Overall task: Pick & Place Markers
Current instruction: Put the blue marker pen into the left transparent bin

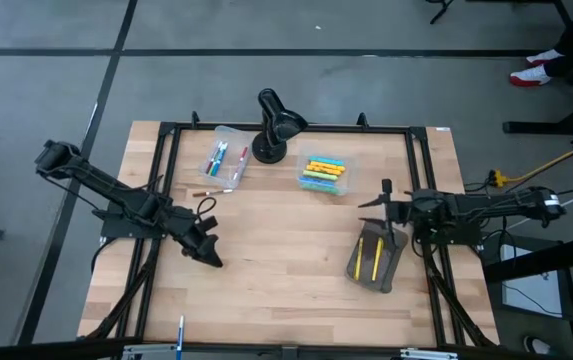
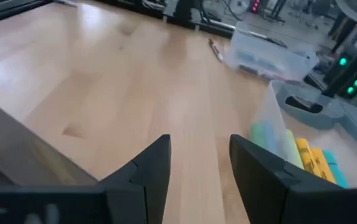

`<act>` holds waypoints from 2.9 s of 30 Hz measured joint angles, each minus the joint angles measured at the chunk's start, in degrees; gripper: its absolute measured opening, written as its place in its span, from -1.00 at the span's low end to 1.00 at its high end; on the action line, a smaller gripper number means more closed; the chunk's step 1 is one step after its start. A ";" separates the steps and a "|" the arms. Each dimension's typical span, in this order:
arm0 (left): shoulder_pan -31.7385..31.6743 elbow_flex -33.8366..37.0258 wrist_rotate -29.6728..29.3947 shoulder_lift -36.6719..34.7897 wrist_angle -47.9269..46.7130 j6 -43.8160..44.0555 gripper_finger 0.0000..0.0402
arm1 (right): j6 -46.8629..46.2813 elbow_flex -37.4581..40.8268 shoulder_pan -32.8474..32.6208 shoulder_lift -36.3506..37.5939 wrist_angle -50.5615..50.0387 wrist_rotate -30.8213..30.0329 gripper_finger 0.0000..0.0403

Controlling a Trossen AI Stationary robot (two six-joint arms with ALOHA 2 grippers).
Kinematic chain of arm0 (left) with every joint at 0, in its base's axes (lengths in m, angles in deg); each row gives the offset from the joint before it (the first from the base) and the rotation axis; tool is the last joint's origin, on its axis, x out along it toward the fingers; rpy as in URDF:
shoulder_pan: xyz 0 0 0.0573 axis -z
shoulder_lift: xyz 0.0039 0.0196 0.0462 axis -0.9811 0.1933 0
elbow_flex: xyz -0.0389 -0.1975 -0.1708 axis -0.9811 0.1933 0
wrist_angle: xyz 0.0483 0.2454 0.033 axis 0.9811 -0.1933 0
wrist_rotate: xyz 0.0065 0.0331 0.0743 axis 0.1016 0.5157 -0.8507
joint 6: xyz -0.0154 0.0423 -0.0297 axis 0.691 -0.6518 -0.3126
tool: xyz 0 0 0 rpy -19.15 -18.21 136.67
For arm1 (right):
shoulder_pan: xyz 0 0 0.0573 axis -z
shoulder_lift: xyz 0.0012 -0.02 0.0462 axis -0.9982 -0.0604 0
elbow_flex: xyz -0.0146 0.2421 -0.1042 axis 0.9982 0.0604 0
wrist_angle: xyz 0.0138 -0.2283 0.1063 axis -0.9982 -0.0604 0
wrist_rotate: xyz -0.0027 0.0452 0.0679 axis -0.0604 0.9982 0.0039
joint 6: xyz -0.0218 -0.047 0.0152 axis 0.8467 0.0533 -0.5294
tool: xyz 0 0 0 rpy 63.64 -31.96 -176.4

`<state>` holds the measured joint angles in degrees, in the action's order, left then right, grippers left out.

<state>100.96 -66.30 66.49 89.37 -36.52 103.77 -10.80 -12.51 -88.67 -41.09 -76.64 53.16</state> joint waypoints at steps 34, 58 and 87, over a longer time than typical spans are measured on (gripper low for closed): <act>12.78 0.00 -0.88 4.85 0.33 -4.24 -0.57 | -0.26 0.00 0.53 -0.03 0.21 -1.01 -0.19; 17.28 -19.30 -0.38 16.74 -28.81 -11.79 -0.57 | -0.23 0.00 0.53 -0.05 0.21 -1.04 -0.19; 27.21 -31.56 15.61 41.62 -29.37 13.54 -0.24 | -0.23 0.00 0.50 -0.03 0.23 -1.01 -0.19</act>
<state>128.17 -97.87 82.10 130.99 -65.89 117.31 -11.03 -12.51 -88.17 -41.12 -76.42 52.15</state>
